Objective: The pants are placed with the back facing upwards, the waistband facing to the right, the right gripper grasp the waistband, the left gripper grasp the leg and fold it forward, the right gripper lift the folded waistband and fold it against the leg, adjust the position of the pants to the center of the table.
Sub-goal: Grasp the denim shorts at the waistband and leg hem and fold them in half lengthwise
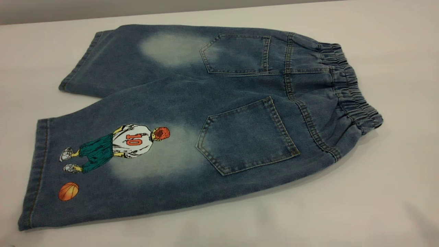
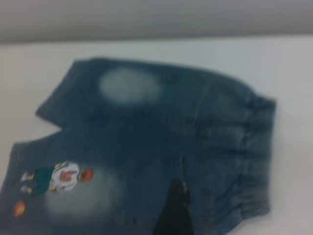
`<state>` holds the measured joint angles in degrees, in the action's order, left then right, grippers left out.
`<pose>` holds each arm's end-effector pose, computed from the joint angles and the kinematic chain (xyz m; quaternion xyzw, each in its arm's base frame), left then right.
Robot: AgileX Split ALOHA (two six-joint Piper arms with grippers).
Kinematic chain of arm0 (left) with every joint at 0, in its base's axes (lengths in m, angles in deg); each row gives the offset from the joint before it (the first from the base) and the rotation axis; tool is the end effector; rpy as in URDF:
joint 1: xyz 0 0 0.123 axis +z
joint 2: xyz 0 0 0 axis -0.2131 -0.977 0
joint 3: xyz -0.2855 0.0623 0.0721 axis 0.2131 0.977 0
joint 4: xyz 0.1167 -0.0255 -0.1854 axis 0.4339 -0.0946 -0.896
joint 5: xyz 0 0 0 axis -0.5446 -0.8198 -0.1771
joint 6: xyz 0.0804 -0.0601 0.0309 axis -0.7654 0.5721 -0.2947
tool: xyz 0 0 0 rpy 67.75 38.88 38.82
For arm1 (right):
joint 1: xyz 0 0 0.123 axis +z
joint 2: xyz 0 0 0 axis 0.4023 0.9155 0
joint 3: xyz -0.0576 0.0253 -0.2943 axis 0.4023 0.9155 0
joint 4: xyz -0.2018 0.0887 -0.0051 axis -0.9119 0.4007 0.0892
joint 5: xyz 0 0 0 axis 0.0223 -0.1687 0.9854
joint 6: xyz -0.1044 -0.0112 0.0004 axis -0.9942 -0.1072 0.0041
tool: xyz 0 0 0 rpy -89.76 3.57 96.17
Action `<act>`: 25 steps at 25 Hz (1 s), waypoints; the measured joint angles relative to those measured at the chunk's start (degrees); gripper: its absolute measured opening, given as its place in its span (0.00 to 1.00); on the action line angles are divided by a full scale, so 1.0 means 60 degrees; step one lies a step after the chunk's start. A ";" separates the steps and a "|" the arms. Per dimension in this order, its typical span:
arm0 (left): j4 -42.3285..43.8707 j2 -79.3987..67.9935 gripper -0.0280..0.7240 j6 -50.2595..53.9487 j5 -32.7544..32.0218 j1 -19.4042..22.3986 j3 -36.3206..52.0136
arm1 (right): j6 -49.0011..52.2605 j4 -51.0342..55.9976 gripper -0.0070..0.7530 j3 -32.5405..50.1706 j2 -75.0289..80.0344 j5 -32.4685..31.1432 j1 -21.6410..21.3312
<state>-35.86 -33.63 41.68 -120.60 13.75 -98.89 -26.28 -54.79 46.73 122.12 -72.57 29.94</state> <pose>0.1002 -0.0112 0.3155 -0.0837 0.8830 -0.1050 0.4497 0.0793 0.0408 0.3258 -0.0629 0.8695 0.1909 0.4512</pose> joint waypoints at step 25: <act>-0.2041 -0.4324 0.71 -0.2315 0.2258 0.0000 -0.0007 | -0.6905 0.6717 0.78 -0.0169 0.9379 0.0295 -0.0706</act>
<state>-48.11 -59.57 27.79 -107.05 13.75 -98.93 -67.70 -14.49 45.72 178.39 -70.80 25.70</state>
